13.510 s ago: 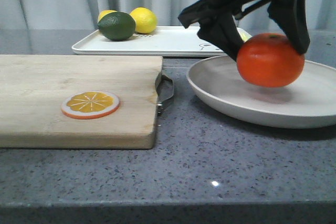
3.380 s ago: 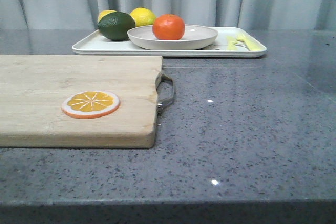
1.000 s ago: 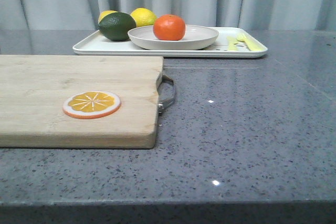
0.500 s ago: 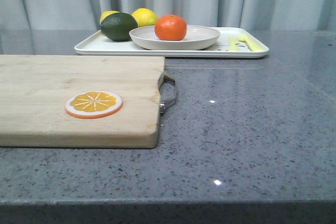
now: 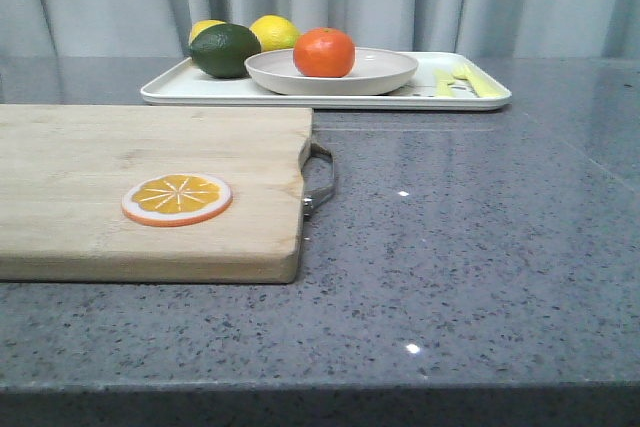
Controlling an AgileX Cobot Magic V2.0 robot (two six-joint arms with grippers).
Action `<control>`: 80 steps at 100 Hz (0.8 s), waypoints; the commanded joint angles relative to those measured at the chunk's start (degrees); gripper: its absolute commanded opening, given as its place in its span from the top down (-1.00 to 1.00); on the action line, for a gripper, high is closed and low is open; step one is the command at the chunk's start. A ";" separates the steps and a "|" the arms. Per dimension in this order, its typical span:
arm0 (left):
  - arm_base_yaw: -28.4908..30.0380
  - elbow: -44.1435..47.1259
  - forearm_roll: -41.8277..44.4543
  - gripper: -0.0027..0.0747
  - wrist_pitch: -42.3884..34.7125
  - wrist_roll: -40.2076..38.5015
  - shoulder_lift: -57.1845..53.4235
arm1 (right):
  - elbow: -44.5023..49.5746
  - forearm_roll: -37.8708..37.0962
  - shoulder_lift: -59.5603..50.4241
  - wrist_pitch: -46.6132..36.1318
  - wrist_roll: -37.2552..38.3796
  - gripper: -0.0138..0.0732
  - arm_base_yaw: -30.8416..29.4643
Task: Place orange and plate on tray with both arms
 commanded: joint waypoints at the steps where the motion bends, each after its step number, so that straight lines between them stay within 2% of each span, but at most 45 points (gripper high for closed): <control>1: 2.15 0.91 0.74 0.98 -5.16 -0.26 -1.77 | -1.40 -0.30 0.38 -3.75 -0.54 0.84 -0.03; 22: 3.76 8.33 1.25 0.98 -7.88 -0.88 -7.51 | -1.40 -0.30 0.38 -3.75 -0.54 0.84 -0.03; 39: 3.76 12.48 5.24 0.98 -8.17 -8.66 -11.55 | -1.40 -0.30 0.38 -3.75 -0.54 0.84 -0.03; 45: 3.76 12.44 5.24 0.98 -6.11 -9.35 -11.42 | -1.40 -0.30 0.38 -3.67 -0.54 0.84 -0.03; 80: 3.76 12.44 5.24 0.98 -5.80 -9.25 -11.42 | -1.40 -0.30 0.51 -3.58 -0.54 0.84 -0.03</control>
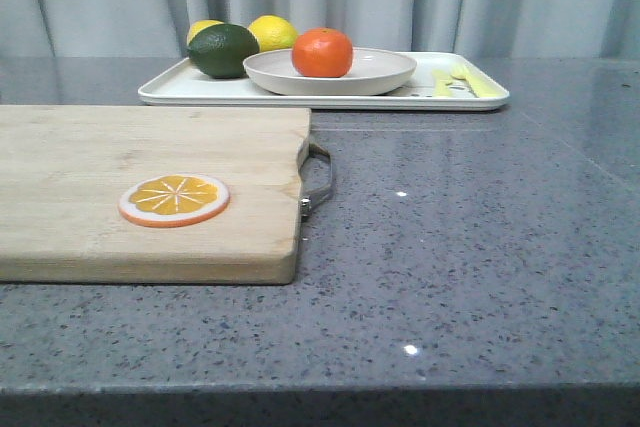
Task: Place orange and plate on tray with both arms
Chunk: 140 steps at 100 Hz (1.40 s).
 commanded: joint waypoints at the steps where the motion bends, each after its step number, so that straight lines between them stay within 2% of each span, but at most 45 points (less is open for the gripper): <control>1: 0.01 0.44 0.06 0.98 -3.79 -0.72 -1.93 | -1.40 -0.30 0.60 -3.69 -0.54 0.84 -0.03; 124: 0.01 0.44 -0.03 0.98 -3.79 -0.72 -1.93 | -1.34 -0.43 0.60 -3.76 -0.54 0.84 -0.03; 140: 0.01 0.44 -0.03 0.98 -3.79 -0.72 -1.93 | -0.23 -0.55 0.46 -8.04 -0.54 0.84 -0.14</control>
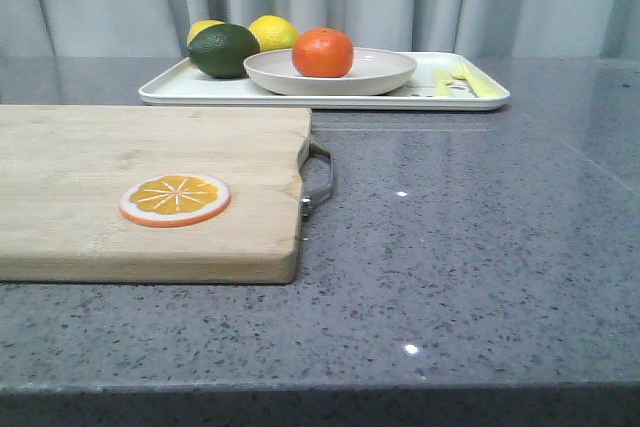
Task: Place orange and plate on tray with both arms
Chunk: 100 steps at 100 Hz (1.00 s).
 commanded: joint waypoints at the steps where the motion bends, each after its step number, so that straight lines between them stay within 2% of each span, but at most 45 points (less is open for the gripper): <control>1: 0.01 0.44 -0.13 0.98 -3.88 -0.72 -1.93 | -0.66 -0.55 0.38 -7.30 -0.54 0.84 -0.14; 13: 0.01 0.44 -0.13 0.98 -3.88 -0.72 -1.93 | 2.27 -0.81 -0.99 -17.24 -0.54 0.84 -0.14; 32: 0.01 0.44 -0.13 0.98 -3.88 -0.72 -1.93 | 11.18 -2.97 -3.64 -40.81 -0.49 0.84 -1.28; 45: 0.01 0.44 -0.13 0.98 -3.88 -0.72 -1.93 | 16.89 -9.12 -5.07 -51.17 1.97 0.84 -3.63; 64: 0.01 0.44 -0.13 0.98 -3.88 -0.72 -1.93 | 21.48 -15.22 -7.86 -52.74 8.81 0.84 -8.55; 84: 0.01 0.44 -0.13 0.98 -3.88 -0.72 -1.93 | 27.00 -15.50 -12.16 -52.74 9.03 0.84 -12.01; 100: 0.01 0.44 -0.13 0.98 -3.88 -0.72 -1.93 | 32.94 -15.50 -15.10 -53.17 9.20 0.84 -12.26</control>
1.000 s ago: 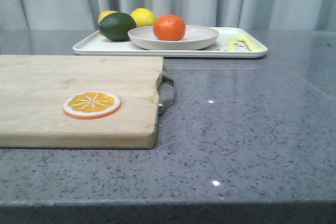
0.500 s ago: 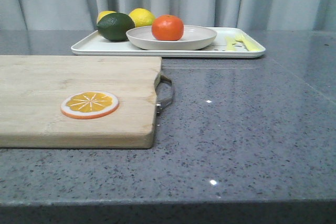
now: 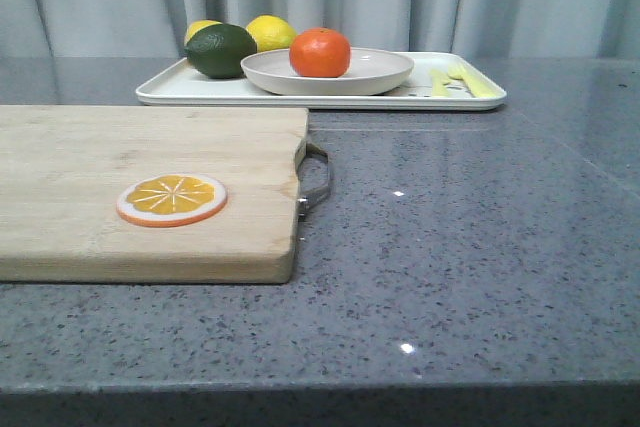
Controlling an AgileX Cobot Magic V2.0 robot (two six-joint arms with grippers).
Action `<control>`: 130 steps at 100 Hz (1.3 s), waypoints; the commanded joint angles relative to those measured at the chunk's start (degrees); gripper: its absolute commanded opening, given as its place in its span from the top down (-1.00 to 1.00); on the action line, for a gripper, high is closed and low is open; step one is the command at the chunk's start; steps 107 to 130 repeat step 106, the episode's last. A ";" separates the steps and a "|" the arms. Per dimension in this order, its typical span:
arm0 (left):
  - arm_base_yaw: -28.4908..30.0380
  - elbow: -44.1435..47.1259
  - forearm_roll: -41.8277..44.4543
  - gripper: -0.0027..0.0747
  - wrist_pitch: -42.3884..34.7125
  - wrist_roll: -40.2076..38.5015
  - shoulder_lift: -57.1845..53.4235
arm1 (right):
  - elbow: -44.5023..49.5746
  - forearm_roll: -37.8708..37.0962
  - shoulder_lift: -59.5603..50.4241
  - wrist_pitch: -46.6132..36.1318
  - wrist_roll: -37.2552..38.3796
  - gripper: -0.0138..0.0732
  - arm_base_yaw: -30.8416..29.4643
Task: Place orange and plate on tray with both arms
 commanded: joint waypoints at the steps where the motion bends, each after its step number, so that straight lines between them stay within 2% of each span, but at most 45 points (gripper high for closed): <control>1: 0.01 0.44 -0.13 0.98 -3.98 -0.72 -1.93 | 1.80 -0.54 -1.10 -4.85 0.56 0.84 -0.37; 17: 0.01 0.44 -0.13 0.98 -3.98 -0.72 -1.93 | 2.24 -0.48 -6.13 3.47 0.68 0.84 -0.37; 29: 0.01 0.44 -0.13 0.98 -3.98 -0.72 -1.93 | 2.29 -0.36 -6.62 5.52 0.68 0.84 -0.43; 130: 0.01 0.44 -0.13 0.98 -3.98 -0.72 -1.93 | 2.29 -0.36 -6.62 5.48 0.68 0.84 -0.43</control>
